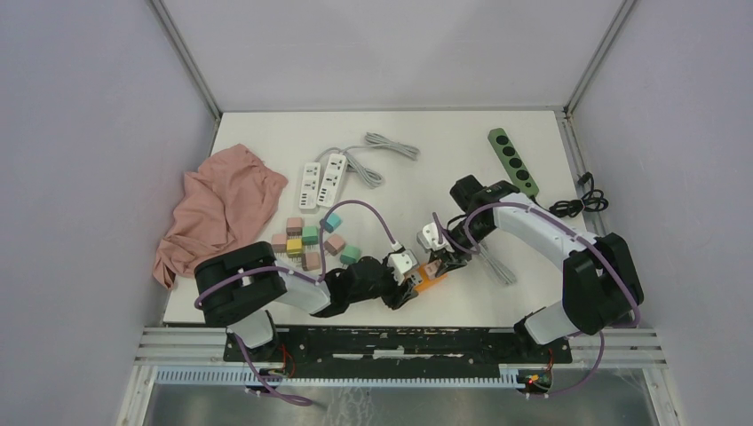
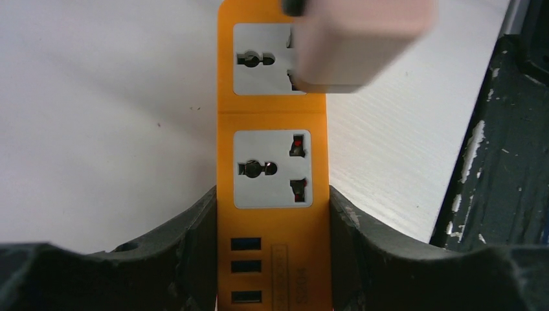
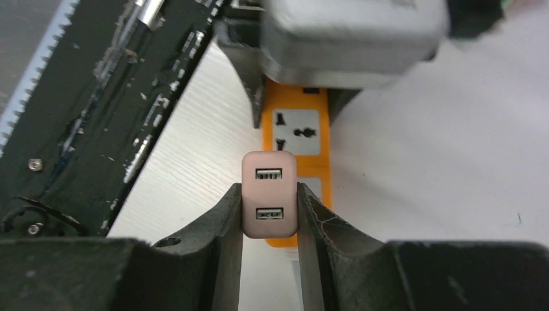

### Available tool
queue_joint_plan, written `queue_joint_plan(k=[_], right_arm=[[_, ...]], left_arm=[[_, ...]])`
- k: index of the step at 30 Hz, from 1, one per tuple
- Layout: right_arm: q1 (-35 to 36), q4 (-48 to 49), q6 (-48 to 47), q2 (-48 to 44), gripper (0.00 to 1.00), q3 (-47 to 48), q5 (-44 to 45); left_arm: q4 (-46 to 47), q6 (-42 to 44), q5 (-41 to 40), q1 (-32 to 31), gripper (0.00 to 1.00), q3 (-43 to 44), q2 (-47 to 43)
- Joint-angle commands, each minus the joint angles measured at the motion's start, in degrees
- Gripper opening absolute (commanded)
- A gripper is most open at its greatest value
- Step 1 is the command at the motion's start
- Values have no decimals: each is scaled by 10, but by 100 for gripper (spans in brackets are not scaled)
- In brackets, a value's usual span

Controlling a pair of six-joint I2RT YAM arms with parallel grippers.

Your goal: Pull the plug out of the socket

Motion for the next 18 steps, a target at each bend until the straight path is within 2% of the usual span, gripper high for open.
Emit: queue_joint_plan(k=[1,6,13,18], right_arm=[[20,-68,-43,0,0,25,-77],[31,31,76,-14,0,13,-81],[4,-11,69,-5,0,48,-37],[-31,-35,56,-13,0,56,-41]], left_arm=[[-2,-3,-24,4,3,-3,-6],[-2,-3,-24,4,3,-1,-2],[-15,-5,-38,5,5,1,-9],[-22,-22,-36,7,48,2,-27]])
